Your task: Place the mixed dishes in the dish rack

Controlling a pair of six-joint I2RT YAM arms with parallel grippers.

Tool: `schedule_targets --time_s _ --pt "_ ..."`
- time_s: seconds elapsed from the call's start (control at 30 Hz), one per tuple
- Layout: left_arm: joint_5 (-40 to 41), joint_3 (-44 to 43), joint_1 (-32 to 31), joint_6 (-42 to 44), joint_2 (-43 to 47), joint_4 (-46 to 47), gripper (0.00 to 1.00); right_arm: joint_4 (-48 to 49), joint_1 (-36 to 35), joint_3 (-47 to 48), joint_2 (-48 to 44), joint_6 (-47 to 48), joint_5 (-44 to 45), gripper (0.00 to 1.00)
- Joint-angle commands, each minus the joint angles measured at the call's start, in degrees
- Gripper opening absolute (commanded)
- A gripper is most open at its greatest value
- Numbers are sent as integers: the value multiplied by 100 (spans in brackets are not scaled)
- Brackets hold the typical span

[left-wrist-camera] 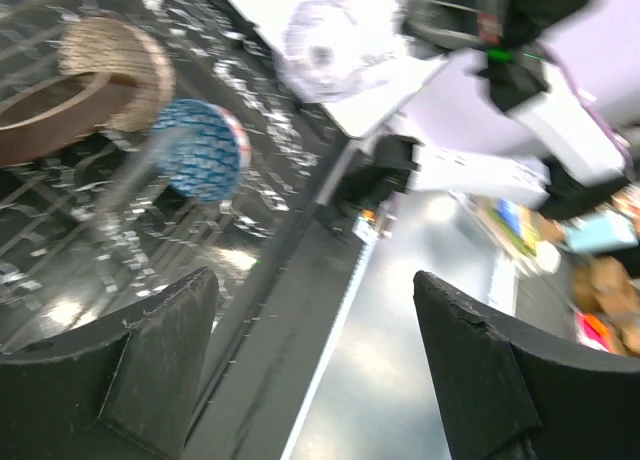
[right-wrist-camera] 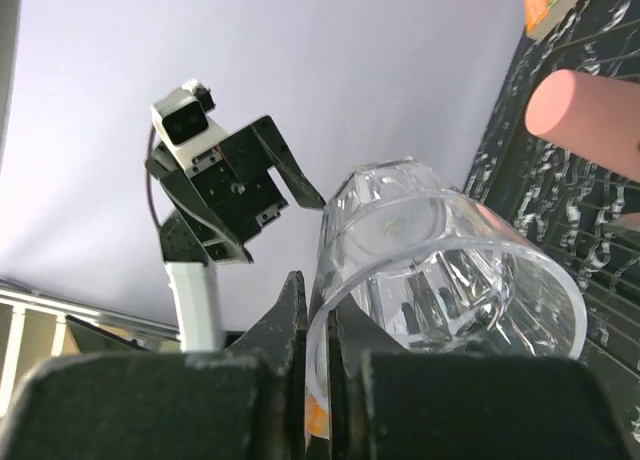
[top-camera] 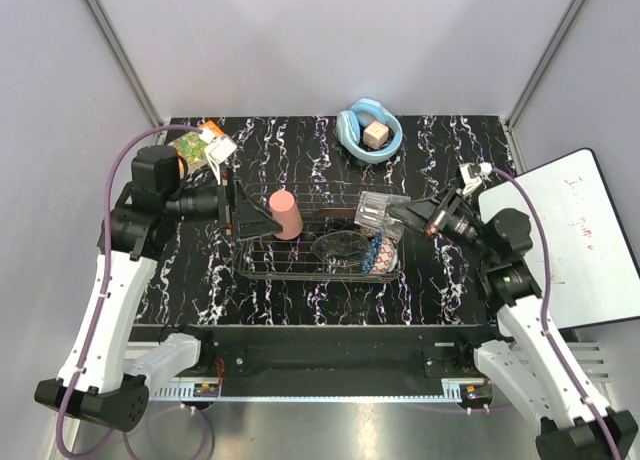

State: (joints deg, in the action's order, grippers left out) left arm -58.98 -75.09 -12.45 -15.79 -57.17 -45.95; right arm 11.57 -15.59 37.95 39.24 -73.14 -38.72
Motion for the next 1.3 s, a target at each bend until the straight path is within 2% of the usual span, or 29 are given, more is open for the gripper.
schedule_targets --time_s 0.0,0.17,0.43,0.67,0.73,0.8,0.97,1.27 --pt "-887 -15 23 -239 -119 438 82 1997 -58 10 398 -1017 -356 0" --pt "-861 47 23 -398 -277 640 75 2411 -356 273 926 -1018 -224 0" --pt "-387 -41 -135 -451 -698 1018 74 2464 -1331 888 2051 -596 198 0" --pt "-158 -32 -284 -539 -858 1264 73 2657 -1473 1179 2553 -587 268 0" --pt "-44 3 -302 -530 -849 1308 76 2701 -1516 1214 2658 -613 277 0" --pt "114 29 -320 -539 -866 1361 86 2780 -1560 1232 2755 -640 295 0" --pt "185 3 -381 -723 -1024 1528 99 3008 -1692 1293 2957 -745 347 0" --pt "-8 38 -399 -829 -1147 1721 99 3966 -2000 1478 3615 -1210 391 0"
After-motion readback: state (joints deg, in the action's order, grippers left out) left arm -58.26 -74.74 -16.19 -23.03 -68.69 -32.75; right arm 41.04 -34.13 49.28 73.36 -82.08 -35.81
